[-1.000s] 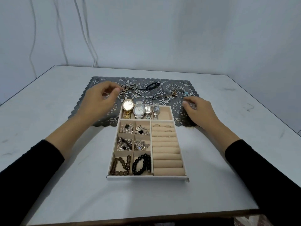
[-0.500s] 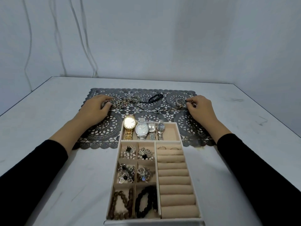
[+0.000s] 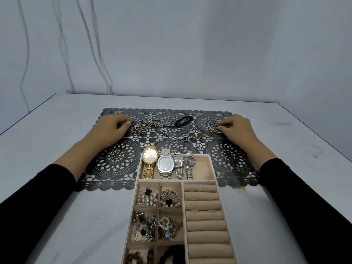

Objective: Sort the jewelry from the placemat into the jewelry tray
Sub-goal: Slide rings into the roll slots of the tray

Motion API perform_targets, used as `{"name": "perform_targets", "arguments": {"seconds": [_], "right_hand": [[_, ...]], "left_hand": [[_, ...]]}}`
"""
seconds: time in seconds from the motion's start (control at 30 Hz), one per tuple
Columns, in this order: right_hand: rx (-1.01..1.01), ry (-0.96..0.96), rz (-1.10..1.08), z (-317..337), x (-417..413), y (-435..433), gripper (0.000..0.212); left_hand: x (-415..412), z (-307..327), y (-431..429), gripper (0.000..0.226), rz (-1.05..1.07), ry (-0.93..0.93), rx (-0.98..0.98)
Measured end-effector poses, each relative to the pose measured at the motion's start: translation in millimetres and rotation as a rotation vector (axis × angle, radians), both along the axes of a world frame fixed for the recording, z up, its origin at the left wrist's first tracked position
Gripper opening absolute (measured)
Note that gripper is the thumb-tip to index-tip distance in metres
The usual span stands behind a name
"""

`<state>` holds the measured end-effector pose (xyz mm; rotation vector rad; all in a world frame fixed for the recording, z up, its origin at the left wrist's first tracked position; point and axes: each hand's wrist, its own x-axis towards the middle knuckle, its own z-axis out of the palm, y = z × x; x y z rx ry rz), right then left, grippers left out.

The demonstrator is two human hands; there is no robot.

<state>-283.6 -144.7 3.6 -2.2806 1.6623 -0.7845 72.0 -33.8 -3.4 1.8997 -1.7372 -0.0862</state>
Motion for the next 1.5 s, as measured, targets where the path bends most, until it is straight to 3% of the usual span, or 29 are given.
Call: {"name": "perform_targets", "arguments": {"seconds": [0.4, 1.1, 1.5], "right_hand": [[0.053, -0.006, 0.027, 4.3, 6.4, -9.5, 0.020], [0.013, -0.006, 0.084, 3.5, 15.1, -14.2, 0.012], [0.029, -0.123, 0.050, 1.9, 11.7, -14.7, 0.003]], "left_hand": [[3.6, 3.7, -27.3, 0.019, 0.039, 0.016, -0.060], [6.5, 5.2, -47.4, 0.007, -0.005, -0.048, 0.055], [-0.7, 7.2, -35.5, 0.002, 0.038, 0.126, -0.027]]}}
